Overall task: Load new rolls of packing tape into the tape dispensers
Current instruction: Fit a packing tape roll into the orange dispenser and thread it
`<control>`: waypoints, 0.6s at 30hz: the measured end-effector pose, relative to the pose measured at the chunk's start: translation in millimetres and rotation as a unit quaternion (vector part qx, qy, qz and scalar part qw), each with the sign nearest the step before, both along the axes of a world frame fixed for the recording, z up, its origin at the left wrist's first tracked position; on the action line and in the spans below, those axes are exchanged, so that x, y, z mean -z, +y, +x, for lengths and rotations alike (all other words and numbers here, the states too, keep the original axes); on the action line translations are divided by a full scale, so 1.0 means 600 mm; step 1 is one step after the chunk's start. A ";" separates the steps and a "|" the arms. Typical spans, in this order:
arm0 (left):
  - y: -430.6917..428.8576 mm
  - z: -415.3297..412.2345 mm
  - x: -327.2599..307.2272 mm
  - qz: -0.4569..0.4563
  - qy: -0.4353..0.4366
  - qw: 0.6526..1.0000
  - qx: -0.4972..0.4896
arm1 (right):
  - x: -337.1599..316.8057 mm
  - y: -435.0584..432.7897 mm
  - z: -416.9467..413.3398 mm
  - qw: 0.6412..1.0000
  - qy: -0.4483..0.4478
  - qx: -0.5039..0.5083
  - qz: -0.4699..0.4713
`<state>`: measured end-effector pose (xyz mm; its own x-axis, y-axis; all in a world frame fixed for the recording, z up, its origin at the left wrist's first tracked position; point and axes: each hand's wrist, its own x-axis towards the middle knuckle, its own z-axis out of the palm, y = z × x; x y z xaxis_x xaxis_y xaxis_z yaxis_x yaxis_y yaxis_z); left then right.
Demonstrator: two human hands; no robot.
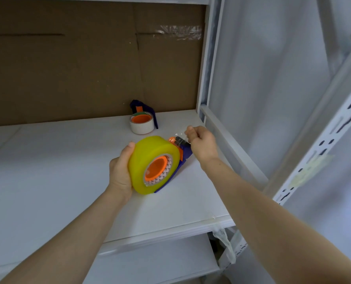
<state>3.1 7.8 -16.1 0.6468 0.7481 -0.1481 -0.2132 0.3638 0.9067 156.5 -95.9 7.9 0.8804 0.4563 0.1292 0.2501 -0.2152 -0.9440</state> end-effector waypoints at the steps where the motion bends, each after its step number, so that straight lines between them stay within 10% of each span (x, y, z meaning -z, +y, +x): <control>1: -0.003 0.000 0.000 0.008 0.007 1.000 -0.012 | -0.006 0.003 0.002 1.000 0.019 -0.007 -0.004; 7: 0.007 -0.019 -0.011 0.060 0.051 0.996 0.051 | -0.032 -0.001 0.004 0.988 0.009 -0.082 -0.131; 18: 0.023 -0.001 -0.077 0.109 0.219 0.954 0.171 | -0.013 0.020 0.000 0.991 0.116 -0.021 -0.056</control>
<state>2.3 21.7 30.0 0.7707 0.5485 -0.3244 0.3003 0.1363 0.9440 156.6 -84.0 15.5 0.8602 0.4937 -0.1276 0.0401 -0.3149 -0.9483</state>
